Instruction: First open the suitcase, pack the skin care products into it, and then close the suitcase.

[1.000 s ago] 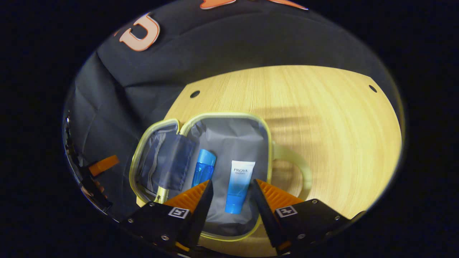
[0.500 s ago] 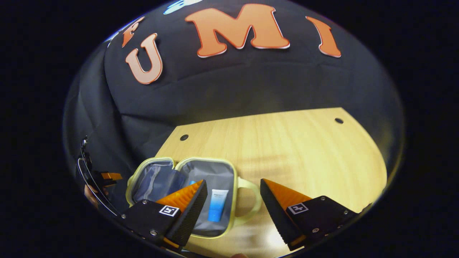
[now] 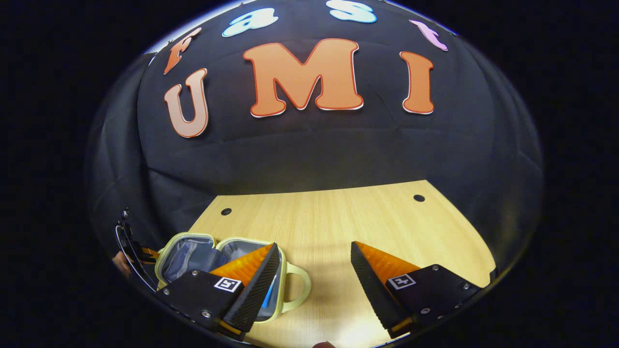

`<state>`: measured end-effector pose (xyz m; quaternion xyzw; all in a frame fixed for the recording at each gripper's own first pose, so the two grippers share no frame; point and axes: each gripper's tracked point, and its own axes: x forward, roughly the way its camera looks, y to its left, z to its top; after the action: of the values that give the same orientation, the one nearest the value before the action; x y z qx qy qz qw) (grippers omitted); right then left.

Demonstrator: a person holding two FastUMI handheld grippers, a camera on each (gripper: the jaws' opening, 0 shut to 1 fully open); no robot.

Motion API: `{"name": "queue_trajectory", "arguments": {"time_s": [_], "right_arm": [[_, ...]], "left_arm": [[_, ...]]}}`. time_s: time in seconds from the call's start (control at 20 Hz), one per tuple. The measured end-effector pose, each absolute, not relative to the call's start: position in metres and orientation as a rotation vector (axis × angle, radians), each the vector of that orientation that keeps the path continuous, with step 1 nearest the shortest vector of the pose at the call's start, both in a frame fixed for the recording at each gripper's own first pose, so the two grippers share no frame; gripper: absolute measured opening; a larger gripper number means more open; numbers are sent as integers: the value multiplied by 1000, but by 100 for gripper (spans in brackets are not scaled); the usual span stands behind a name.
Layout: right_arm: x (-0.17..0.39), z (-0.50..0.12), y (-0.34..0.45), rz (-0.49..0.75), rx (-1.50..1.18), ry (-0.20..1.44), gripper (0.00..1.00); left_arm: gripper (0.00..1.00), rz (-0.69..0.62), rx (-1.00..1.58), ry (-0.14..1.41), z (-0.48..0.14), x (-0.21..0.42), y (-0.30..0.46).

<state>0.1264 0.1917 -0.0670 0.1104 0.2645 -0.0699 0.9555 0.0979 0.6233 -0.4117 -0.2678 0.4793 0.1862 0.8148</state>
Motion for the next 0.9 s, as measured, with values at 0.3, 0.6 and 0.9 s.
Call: {"name": "queue_trajectory", "arguments": {"time_s": [0.3,0.6,0.9], "right_arm": [[114,-67,184,-140,178,535,94],[112,-65,175,-114,128,508,94],[120,-60,160,-60,119,465,95]], "left_arm": [[11,281,-492,1040,-403,108,612],[10,201,-265,929,-332,115,605],[10,166,-128,779,-254,124,585]]}}
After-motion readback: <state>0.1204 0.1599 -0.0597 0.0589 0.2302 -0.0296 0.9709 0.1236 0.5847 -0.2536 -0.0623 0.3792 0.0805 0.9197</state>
